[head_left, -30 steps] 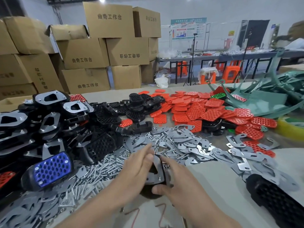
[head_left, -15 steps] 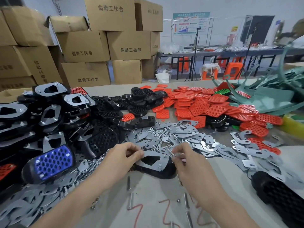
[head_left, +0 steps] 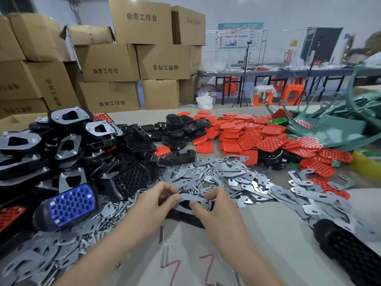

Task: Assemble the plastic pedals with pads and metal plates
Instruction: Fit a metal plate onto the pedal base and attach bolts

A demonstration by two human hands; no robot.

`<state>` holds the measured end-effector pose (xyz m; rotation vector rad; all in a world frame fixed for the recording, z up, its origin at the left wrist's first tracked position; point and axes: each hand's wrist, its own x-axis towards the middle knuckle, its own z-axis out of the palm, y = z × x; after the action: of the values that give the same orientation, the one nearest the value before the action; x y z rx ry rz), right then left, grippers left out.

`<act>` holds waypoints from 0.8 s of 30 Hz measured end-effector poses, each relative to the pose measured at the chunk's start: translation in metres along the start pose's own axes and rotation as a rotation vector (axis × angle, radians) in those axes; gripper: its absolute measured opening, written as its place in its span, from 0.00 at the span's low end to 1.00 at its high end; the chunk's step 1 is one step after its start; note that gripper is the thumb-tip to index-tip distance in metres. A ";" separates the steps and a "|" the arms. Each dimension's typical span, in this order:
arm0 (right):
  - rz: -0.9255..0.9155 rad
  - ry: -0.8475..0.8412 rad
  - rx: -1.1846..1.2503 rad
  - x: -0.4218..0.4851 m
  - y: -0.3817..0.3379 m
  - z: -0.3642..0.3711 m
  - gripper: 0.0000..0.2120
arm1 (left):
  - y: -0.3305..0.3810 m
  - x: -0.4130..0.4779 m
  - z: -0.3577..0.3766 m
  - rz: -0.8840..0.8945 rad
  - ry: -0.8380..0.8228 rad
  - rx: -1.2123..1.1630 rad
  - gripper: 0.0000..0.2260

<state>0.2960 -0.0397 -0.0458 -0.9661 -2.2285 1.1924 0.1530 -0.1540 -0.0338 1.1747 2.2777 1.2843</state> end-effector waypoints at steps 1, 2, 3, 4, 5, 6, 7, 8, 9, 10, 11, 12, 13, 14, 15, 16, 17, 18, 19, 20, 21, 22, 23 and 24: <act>-0.015 0.014 0.016 -0.001 0.001 0.002 0.16 | 0.002 0.003 -0.001 -0.002 -0.011 0.030 0.02; -0.025 -0.001 0.036 -0.003 0.003 0.001 0.18 | 0.003 0.005 -0.002 -0.001 -0.025 0.072 0.03; -0.031 -0.045 0.051 -0.005 0.007 -0.002 0.19 | 0.003 0.007 -0.003 0.001 -0.037 0.106 0.04; -0.041 -0.100 0.058 -0.006 0.011 -0.006 0.20 | 0.003 0.008 -0.005 0.002 -0.050 0.125 0.05; -0.053 -0.144 0.052 -0.007 0.014 -0.011 0.20 | 0.001 0.009 -0.006 0.005 -0.064 0.138 0.05; -0.065 -0.170 0.030 -0.007 0.017 -0.015 0.18 | 0.000 0.008 -0.006 0.010 -0.079 0.151 0.06; -0.076 -0.169 0.008 -0.006 0.018 -0.018 0.14 | -0.002 0.007 -0.006 0.018 -0.091 0.158 0.06; -0.077 -0.152 -0.017 -0.005 0.018 -0.020 0.11 | -0.003 0.007 -0.005 0.024 -0.094 0.149 0.06; -0.071 -0.140 -0.044 -0.003 0.016 -0.020 0.10 | -0.003 0.007 -0.005 0.020 -0.087 0.126 0.06; -0.070 -0.139 -0.082 -0.001 0.012 -0.020 0.12 | -0.004 0.007 -0.006 0.007 -0.078 0.105 0.05; -0.088 -0.141 -0.140 0.000 0.009 -0.020 0.13 | -0.003 0.009 -0.007 -0.002 -0.074 0.098 0.03; -0.131 -0.144 -0.216 0.000 0.006 -0.020 0.15 | -0.003 0.012 -0.008 -0.007 -0.071 0.110 0.02; -0.191 -0.145 -0.304 -0.001 0.004 -0.020 0.14 | -0.002 0.015 -0.010 -0.010 -0.069 0.136 0.02; -0.253 -0.144 -0.392 -0.001 0.001 -0.022 0.12 | -0.001 0.018 -0.011 -0.012 -0.074 0.169 0.03; -0.300 -0.139 -0.463 -0.002 -0.001 -0.024 0.11 | 0.000 0.019 -0.013 -0.011 -0.089 0.203 0.04; -0.327 -0.132 -0.503 -0.002 -0.004 -0.027 0.11 | 0.000 0.021 -0.014 -0.003 -0.108 0.241 0.05; -0.342 -0.130 -0.518 0.000 -0.006 -0.030 0.12 | 0.000 0.022 -0.015 0.012 -0.125 0.280 0.05; -0.349 -0.131 -0.529 0.002 -0.008 -0.032 0.13 | -0.001 0.022 -0.016 0.034 -0.141 0.323 0.05; -0.362 -0.131 -0.561 0.004 -0.010 -0.034 0.14 | -0.002 0.021 -0.017 0.058 -0.154 0.362 0.05; -0.384 -0.122 -0.615 0.006 -0.012 -0.035 0.15 | -0.002 0.021 -0.018 0.081 -0.166 0.388 0.06; -0.416 -0.107 -0.675 0.007 -0.013 -0.035 0.15 | -0.002 0.019 -0.019 0.098 -0.177 0.397 0.08; -0.457 -0.092 -0.729 0.008 -0.014 -0.033 0.14 | -0.002 0.018 -0.021 0.106 -0.188 0.391 0.09; -0.497 -0.081 -0.777 0.008 -0.014 -0.032 0.14 | -0.001 0.017 -0.021 0.111 -0.199 0.379 0.09; -0.528 -0.082 -0.812 0.010 -0.013 -0.030 0.15 | -0.001 0.016 -0.021 0.113 -0.204 0.365 0.07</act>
<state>0.3045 -0.0211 -0.0183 -0.4983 -2.8316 0.0743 0.1302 -0.1544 -0.0209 1.4954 2.3802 0.7543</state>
